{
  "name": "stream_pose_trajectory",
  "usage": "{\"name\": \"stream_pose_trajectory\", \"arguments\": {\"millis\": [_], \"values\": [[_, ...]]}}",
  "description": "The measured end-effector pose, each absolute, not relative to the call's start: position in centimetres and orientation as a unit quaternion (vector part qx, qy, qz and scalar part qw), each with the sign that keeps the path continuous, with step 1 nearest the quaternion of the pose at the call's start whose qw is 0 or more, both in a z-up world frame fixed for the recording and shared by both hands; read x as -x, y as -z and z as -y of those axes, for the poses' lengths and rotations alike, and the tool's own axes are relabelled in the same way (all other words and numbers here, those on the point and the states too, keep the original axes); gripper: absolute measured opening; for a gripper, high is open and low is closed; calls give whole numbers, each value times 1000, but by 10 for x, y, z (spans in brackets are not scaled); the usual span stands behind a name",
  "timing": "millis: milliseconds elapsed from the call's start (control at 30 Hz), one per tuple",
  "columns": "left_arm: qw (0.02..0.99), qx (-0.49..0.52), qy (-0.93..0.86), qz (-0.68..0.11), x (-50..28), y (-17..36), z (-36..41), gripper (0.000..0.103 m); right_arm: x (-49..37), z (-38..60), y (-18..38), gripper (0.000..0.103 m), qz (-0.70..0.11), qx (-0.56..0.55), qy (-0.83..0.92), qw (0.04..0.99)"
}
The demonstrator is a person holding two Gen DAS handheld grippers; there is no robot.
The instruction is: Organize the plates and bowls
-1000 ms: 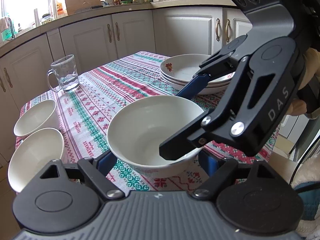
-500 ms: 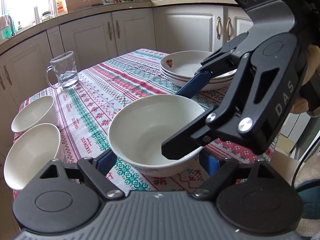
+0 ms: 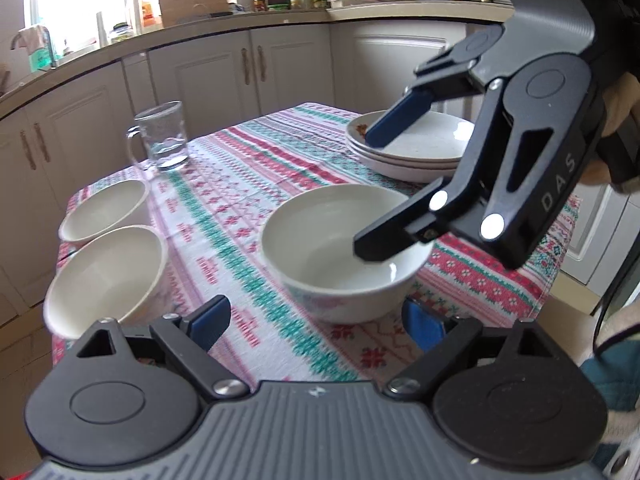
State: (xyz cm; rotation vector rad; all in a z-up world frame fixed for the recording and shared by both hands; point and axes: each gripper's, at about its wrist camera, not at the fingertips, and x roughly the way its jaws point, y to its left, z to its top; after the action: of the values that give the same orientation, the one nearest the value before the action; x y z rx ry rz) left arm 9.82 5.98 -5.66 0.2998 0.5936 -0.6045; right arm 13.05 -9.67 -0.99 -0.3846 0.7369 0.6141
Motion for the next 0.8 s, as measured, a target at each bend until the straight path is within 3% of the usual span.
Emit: {"name": "stream_pose_trajectory", "arguments": {"millis": [267, 800], "values": [[921, -126, 229, -290, -98, 56, -104, 93, -131, 65, -3, 103, -316, 250, -308, 862], [939, -115, 160, -282, -138, 67, -153, 93, -185, -10, 1, 103, -326, 252, -318, 854]]}}
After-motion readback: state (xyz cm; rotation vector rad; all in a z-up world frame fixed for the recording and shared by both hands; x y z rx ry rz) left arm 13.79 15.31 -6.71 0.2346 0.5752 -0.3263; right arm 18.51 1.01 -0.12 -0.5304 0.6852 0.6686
